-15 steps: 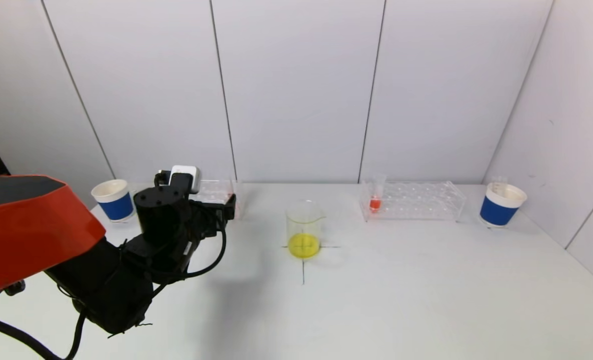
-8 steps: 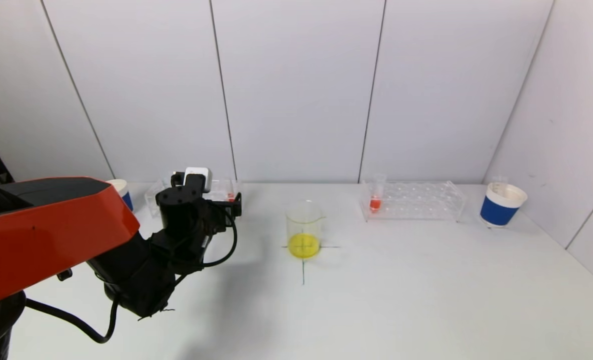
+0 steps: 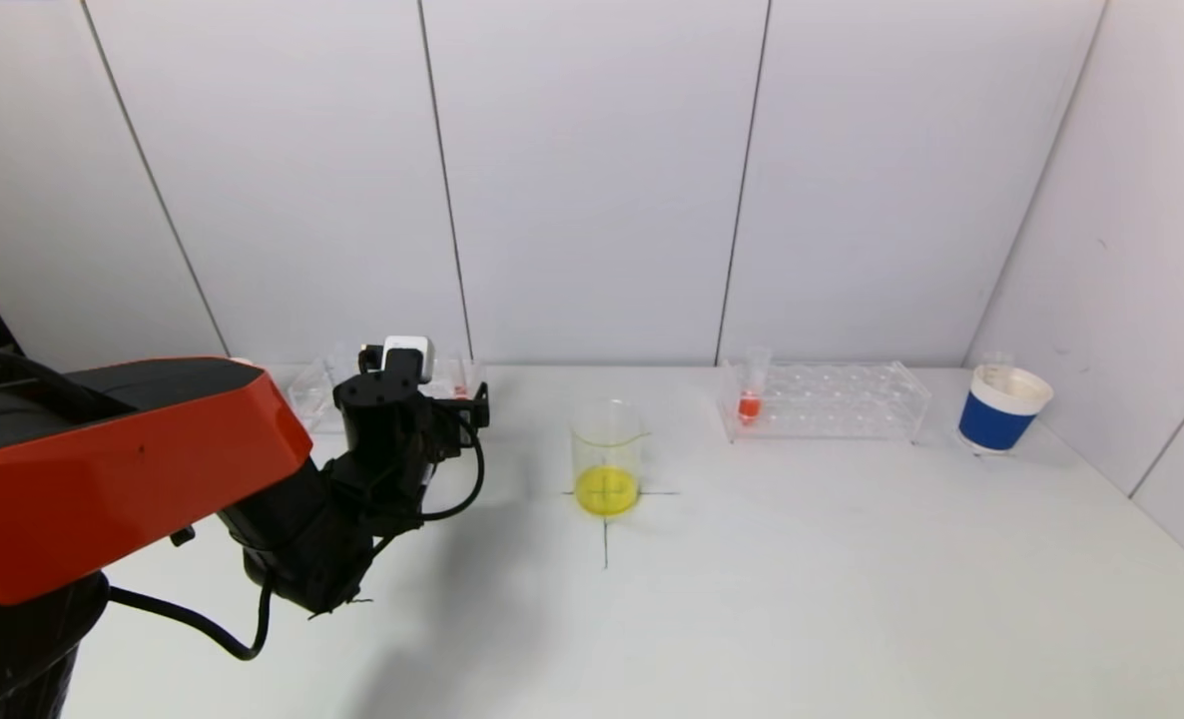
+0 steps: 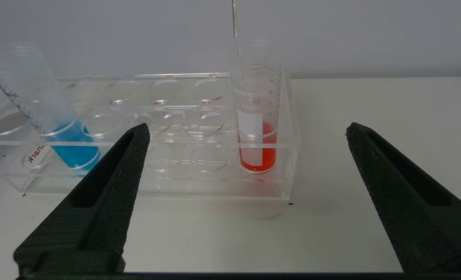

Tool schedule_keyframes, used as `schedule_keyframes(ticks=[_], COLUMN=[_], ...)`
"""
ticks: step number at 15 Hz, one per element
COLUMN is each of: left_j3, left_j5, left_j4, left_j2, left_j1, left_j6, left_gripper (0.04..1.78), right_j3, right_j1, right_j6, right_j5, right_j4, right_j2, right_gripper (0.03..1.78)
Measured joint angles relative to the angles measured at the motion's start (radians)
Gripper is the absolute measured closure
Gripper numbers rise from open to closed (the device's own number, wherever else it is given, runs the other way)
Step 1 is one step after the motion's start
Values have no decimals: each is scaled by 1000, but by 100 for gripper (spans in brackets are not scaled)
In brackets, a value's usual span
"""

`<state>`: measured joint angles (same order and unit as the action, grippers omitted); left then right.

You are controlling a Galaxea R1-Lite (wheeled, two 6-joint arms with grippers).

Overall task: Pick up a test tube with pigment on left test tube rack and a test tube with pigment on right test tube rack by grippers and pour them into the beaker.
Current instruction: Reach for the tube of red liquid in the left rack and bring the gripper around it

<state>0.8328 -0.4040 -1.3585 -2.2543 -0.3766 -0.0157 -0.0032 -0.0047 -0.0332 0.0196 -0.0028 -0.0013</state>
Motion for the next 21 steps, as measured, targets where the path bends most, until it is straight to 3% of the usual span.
schedule_keyframes(ticks=[21], left_j3=[141], left_j5=[-20], left_j4=[26], left_j2=[-100], left_j1=[31], left_j6=[2], left_gripper=[6], right_j3=[0], right_j1=[0], right_j6=[0], right_j5=[0], right_j4=[0], right_j2=[0], right_gripper=[4])
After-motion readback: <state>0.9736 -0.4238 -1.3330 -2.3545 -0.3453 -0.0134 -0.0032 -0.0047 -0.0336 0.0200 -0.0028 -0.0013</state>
